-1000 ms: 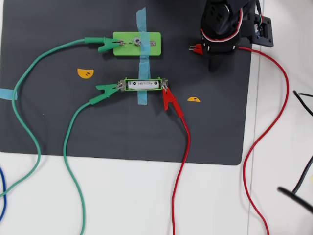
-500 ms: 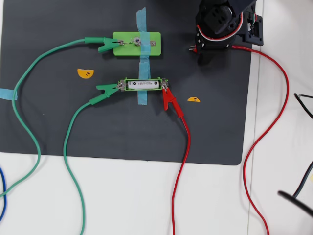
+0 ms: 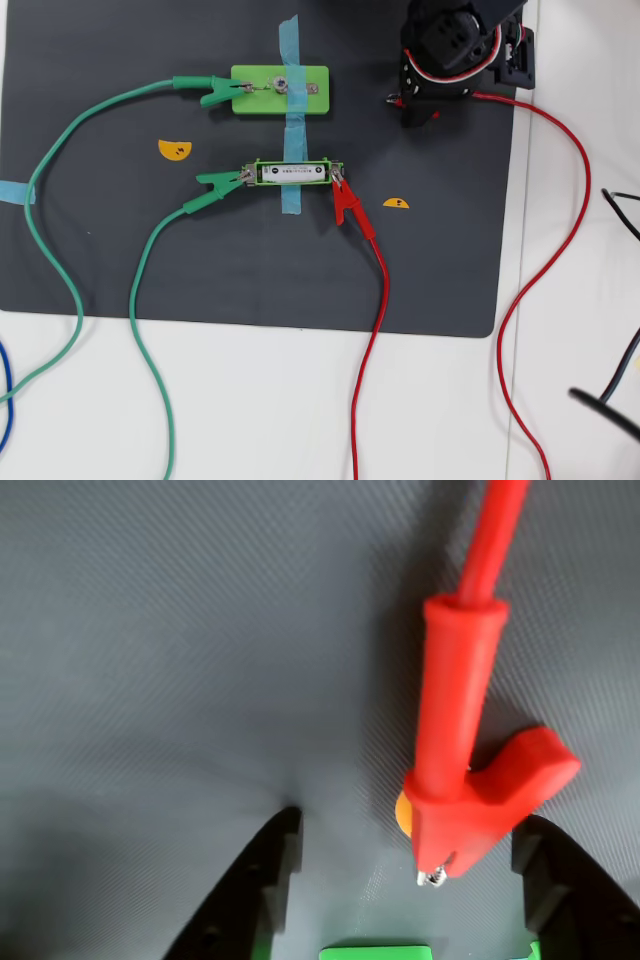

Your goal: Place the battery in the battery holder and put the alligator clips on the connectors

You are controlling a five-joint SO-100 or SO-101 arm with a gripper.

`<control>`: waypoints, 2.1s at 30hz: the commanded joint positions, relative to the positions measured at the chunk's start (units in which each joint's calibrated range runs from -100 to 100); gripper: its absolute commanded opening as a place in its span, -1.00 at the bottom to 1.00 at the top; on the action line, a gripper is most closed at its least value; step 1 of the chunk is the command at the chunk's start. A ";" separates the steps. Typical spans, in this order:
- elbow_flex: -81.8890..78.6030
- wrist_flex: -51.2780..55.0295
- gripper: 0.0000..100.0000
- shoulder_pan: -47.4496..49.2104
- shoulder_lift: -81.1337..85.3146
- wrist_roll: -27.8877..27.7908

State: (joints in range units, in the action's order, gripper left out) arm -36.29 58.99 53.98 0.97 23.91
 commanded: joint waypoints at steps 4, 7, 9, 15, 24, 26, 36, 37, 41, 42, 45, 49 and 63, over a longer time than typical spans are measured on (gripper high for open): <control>3.49 -1.53 -0.58 0.49 0.10 0.19; 3.66 -1.62 -0.58 1.00 0.10 0.19; 3.84 -2.39 -0.58 1.00 0.10 0.19; 3.75 -5.06 -0.58 2.71 0.01 0.24; 4.01 -5.06 -0.59 2.81 -1.86 1.49; 4.10 -5.06 -0.59 2.81 -3.82 1.49; 5.59 -5.06 -0.59 1.40 -6.28 1.49; 5.59 -5.06 -0.59 1.30 -6.28 1.49; 5.59 -5.06 -0.59 1.00 -6.62 1.49; 5.59 -5.06 -0.59 1.00 -6.62 1.49; 5.59 -5.06 -0.59 1.00 -6.71 1.49; 5.59 -5.06 -0.60 1.00 -6.71 1.49; 5.51 -4.97 -0.98 0.90 -6.03 0.97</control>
State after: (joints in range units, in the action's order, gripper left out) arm -31.41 54.53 55.43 -5.00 25.10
